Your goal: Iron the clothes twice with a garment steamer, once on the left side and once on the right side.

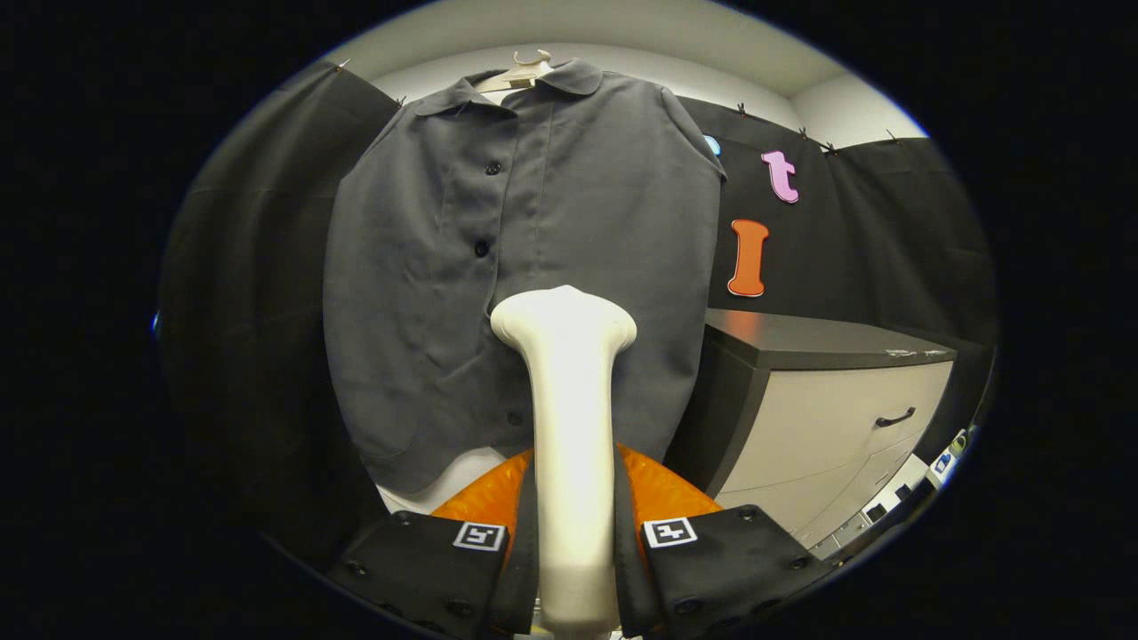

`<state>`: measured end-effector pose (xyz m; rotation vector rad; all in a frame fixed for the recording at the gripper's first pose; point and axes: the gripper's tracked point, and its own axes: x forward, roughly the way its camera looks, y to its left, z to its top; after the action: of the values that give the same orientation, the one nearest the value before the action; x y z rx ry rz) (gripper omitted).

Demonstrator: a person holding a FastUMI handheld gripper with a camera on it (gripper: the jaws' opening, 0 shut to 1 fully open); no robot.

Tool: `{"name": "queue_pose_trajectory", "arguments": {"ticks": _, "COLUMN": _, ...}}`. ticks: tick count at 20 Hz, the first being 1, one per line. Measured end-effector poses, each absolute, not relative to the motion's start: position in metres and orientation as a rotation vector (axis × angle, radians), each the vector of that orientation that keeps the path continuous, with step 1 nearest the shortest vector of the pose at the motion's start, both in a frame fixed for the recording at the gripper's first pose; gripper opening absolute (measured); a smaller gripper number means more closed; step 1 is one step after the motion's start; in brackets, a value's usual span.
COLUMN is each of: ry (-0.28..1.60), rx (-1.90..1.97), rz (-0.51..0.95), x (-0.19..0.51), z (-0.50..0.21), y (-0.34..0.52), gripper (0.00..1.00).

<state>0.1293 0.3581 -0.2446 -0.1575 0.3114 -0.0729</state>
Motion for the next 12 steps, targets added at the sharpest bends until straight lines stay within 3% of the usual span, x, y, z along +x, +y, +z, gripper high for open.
{"name": "queue_pose_trajectory", "arguments": {"ticks": 8, "ry": 0.323, "rx": -0.149, "rz": -0.068, "x": 0.124, "z": -0.243, "y": 0.361, "gripper": 0.43}}
{"name": "queue_pose_trajectory", "arguments": {"ticks": 12, "ry": 0.228, "rx": -0.123, "rz": -0.045, "x": 0.123, "z": -0.203, "y": 0.373, "gripper": 0.43}}
